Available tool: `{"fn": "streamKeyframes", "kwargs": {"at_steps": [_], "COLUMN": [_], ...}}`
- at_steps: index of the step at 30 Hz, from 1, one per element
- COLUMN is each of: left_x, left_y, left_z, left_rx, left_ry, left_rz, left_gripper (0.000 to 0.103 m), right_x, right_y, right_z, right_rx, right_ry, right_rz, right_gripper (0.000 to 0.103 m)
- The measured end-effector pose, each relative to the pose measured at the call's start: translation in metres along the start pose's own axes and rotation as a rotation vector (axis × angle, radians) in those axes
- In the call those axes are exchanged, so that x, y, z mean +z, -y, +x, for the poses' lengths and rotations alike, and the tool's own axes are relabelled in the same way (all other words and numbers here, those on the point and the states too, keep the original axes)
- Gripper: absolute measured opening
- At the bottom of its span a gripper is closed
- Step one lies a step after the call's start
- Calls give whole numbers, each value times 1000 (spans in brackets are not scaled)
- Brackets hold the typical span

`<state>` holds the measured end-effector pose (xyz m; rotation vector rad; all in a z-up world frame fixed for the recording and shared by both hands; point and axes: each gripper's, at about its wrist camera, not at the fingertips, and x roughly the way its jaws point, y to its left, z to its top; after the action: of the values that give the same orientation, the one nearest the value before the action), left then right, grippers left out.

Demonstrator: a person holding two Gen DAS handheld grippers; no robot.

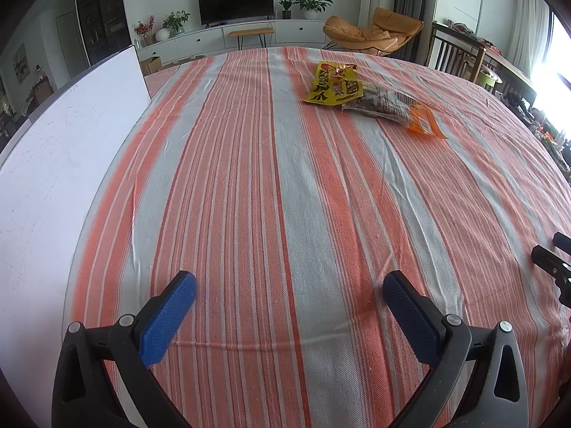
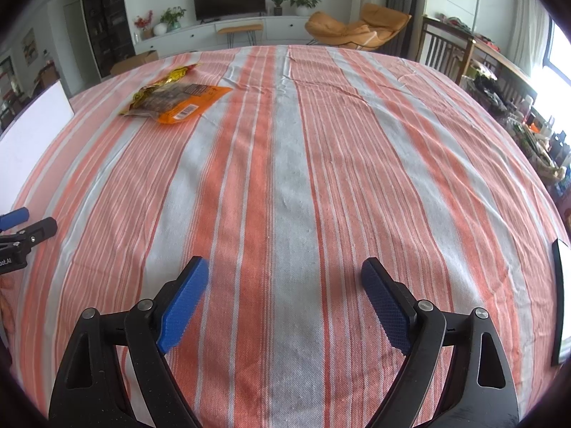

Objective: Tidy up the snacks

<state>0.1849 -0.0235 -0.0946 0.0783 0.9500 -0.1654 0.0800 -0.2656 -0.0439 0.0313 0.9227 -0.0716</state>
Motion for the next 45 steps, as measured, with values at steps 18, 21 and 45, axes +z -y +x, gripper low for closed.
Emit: {"fn": "streamKeyframes", "kwargs": {"at_steps": [18,21,45], "left_x": [25,25,27], "left_y": [-14,-14,-15], "left_z": [19,19,18], "left_rx": [-38,-38,-38], "left_ry": [-1,-1,-1], "left_rz": [50,50,51], "left_gripper": [103,103,103], "right_x": [36,88,178], "right_y": [-18,-48,-141], "right_z": [7,15,132], "right_rx": [175,218,333], "right_ry": [-30,24,-210], "right_rz": [-266,-468,-618], "right_gripper": [94,94,78]}}
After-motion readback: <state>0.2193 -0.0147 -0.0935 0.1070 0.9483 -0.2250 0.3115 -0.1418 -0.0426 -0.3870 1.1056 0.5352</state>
